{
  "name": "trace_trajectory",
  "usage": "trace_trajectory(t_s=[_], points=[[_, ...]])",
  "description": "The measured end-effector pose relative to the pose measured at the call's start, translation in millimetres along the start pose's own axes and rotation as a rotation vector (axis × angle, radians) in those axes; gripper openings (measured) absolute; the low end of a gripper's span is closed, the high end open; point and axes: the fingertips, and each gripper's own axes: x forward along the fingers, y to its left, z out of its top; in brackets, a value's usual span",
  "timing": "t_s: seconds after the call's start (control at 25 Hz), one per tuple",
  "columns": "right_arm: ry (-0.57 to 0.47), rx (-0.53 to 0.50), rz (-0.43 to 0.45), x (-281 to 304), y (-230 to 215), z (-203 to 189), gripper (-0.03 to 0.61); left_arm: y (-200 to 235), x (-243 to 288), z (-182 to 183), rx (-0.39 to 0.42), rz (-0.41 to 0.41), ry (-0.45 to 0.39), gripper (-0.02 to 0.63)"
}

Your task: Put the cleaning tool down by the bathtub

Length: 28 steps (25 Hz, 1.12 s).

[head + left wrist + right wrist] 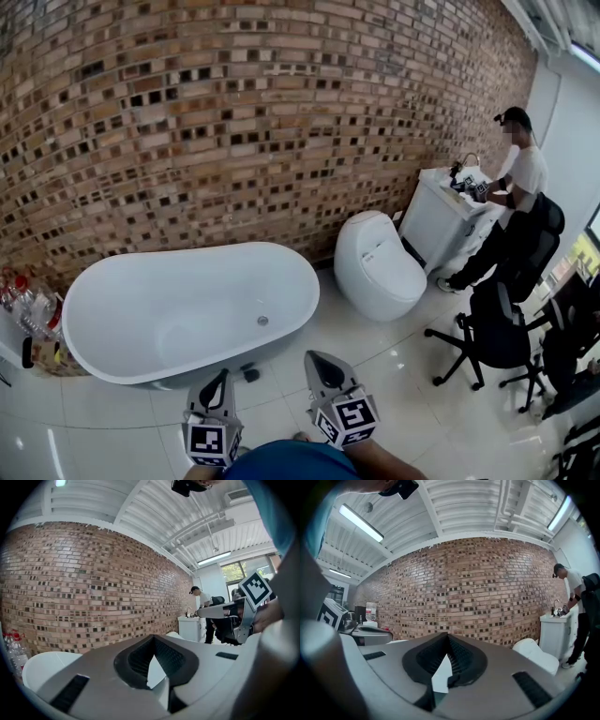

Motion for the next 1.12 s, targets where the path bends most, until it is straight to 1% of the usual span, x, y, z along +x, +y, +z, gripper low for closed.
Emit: trace_trajectory(t_s=[0.16,0.56,0.72,0.8,1.12], points=[[-0.016,-0.024,-0.009,1,2,6,0.012,3,2,8,-0.009,-0.011,-0.022,0.002],[-0.006,-0.017,-0.008,2,7,2,0.012,7,4,3,0.013,-0.038,0.003,0.002],[0.005,-0.01,0.002,2,13,-2,0.012,10,0,0,0.008,-0.033,0.012,0.002],[0.008,-0.01,0.004,1,14,-4,0.012,8,-2,-1,0.002,-0.035,0.011,0.002],[0.009,-0.014,0.002,-11,16,-7,0.012,-2,-9,-3,0.019,-0.054,0.011,0.002]])
